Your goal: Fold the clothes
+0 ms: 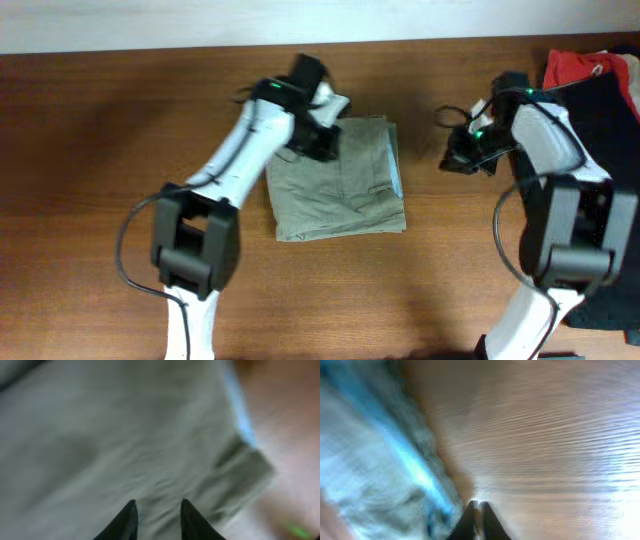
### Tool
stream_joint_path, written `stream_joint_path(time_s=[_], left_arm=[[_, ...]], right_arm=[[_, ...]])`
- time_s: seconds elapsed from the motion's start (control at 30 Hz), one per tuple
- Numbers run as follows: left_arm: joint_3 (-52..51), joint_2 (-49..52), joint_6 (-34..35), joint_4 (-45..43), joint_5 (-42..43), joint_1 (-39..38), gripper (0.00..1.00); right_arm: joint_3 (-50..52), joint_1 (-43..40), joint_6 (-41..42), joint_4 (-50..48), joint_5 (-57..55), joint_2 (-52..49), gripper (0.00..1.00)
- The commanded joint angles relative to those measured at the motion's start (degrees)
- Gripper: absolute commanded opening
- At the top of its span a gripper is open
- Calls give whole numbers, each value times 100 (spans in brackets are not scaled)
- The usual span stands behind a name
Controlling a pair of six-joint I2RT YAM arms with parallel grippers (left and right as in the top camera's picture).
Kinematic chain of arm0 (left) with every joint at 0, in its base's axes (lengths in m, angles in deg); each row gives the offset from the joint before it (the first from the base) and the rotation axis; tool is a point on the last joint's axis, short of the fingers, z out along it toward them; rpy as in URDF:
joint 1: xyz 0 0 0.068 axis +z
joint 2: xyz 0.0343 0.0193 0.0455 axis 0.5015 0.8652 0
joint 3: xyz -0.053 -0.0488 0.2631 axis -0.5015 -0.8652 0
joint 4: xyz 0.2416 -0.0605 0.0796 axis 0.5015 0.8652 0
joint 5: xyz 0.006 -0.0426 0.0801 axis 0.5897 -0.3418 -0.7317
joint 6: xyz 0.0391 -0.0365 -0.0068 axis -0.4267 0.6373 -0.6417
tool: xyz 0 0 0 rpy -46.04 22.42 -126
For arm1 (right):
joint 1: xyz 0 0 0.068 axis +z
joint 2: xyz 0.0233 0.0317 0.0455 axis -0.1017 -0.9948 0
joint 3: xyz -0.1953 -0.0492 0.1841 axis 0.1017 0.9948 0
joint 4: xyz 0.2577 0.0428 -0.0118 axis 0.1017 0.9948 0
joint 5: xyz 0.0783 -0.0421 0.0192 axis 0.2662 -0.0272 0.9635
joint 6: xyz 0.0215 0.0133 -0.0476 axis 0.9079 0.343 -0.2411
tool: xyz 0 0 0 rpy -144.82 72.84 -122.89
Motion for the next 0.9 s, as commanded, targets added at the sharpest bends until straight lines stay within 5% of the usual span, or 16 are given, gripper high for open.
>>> stream_joint_path(time_s=[0.0, 0.07, 0.43, 0.87], left_arm=[[0, -24, 339, 313, -129, 413, 27], [-131, -22, 339, 431, -168, 487, 34], [-358, -22, 334, 398, -345, 487, 48], [-358, -22, 334, 363, -345, 487, 50]], right_arm=[[-59, 435, -800, 57, 483, 280, 75], [50, 767, -898, 243, 461, 245, 82], [1078, 1513, 186, 26, -240, 245, 82], [1217, 1950, 656, -656, -507, 245, 74]])
